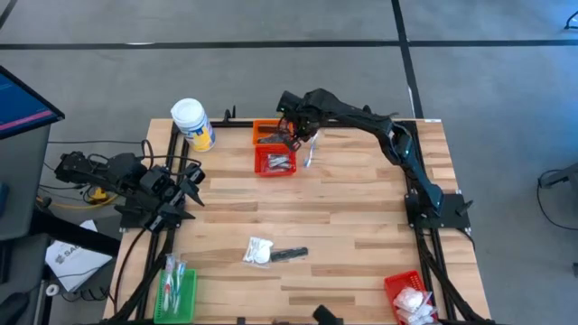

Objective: Pick & Place Travel size toiletries
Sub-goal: Put the blue toothbrush into the green basket

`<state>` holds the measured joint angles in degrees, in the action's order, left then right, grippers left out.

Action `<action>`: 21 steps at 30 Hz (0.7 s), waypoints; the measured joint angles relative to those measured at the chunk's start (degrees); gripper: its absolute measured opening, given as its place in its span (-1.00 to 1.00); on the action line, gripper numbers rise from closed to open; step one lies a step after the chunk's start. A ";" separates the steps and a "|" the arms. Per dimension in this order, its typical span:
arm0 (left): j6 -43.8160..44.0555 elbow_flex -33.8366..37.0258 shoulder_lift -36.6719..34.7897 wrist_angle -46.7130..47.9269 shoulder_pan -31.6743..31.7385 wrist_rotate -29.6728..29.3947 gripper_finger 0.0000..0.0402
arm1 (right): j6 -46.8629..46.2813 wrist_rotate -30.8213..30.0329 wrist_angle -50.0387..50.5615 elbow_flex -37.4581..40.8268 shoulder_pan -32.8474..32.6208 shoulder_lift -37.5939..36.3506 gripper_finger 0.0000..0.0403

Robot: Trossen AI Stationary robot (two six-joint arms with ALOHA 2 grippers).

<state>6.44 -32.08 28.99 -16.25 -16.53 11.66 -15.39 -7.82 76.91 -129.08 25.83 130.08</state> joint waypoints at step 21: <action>-0.02 0.00 -0.02 0.17 0.00 0.00 -0.27 | -8.07 12.74 -6.01 8.48 6.28 4.26 -0.35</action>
<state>6.42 -32.08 28.97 -16.08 -16.53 11.66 -23.46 4.92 70.90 -120.60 32.10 134.34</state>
